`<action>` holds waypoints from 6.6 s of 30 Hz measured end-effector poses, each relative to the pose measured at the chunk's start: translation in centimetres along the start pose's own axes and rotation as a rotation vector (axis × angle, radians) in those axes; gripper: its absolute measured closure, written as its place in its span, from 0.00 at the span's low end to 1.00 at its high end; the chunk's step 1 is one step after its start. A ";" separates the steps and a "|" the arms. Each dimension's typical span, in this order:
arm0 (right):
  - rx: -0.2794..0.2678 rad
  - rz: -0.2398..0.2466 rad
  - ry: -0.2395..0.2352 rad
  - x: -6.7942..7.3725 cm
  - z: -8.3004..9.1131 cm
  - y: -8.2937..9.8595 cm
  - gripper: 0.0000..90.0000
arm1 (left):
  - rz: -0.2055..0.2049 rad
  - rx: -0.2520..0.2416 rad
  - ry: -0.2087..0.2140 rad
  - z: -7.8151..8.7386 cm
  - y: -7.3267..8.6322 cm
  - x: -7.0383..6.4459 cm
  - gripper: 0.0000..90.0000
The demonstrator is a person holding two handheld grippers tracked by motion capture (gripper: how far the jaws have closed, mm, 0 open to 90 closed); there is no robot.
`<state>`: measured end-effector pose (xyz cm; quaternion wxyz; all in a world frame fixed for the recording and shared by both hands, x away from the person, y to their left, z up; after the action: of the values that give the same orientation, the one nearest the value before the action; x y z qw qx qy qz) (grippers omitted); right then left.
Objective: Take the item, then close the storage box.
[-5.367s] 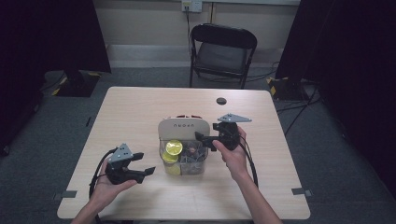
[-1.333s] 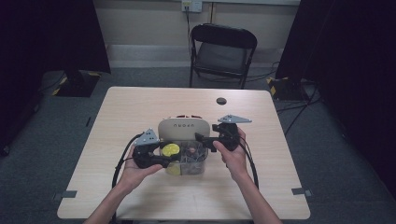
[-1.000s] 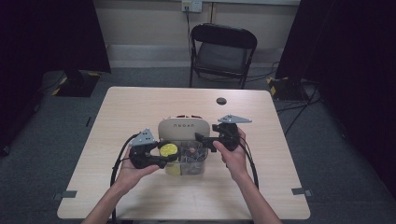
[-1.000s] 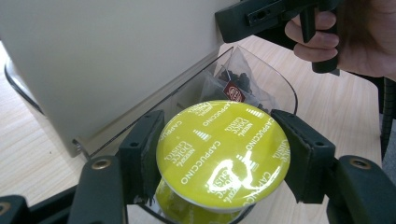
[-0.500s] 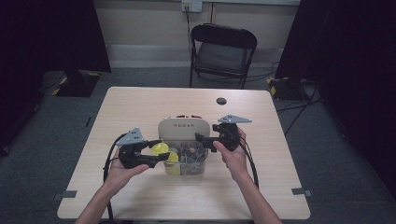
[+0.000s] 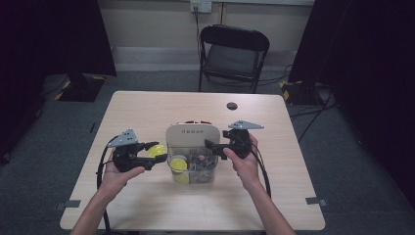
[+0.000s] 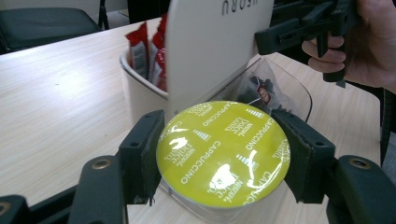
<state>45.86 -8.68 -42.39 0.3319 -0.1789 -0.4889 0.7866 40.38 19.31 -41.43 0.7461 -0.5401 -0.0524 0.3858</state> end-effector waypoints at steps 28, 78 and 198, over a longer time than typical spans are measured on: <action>-0.005 -0.004 0.004 0.0 0.1 -0.1 0.15 | 0.113 0.004 -0.173 1.0 1.1 6.4 0.42; 0.004 -0.001 0.000 0.1 0.0 -0.2 0.15 | 0.179 0.192 -0.341 -3.0 6.3 12.2 0.42; -0.029 0.103 -0.189 4.2 4.0 -1.0 0.36 | 0.033 0.212 -0.381 -0.6 10.7 8.3 0.16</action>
<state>40.78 -8.07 -39.50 0.2409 -0.1337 -0.5193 0.8089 40.90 25.39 -53.56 0.7690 -0.3766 -0.1426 0.4965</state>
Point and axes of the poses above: each handheld gripper's, and its own axes: z roughly backward along the jaws, y roughly out of its underside, x roughly to its left, the point moved 5 cm from there along -z, roughly forward along the jaws, and after that the axes turned 12 degrees about z, right-handed, at the moved point
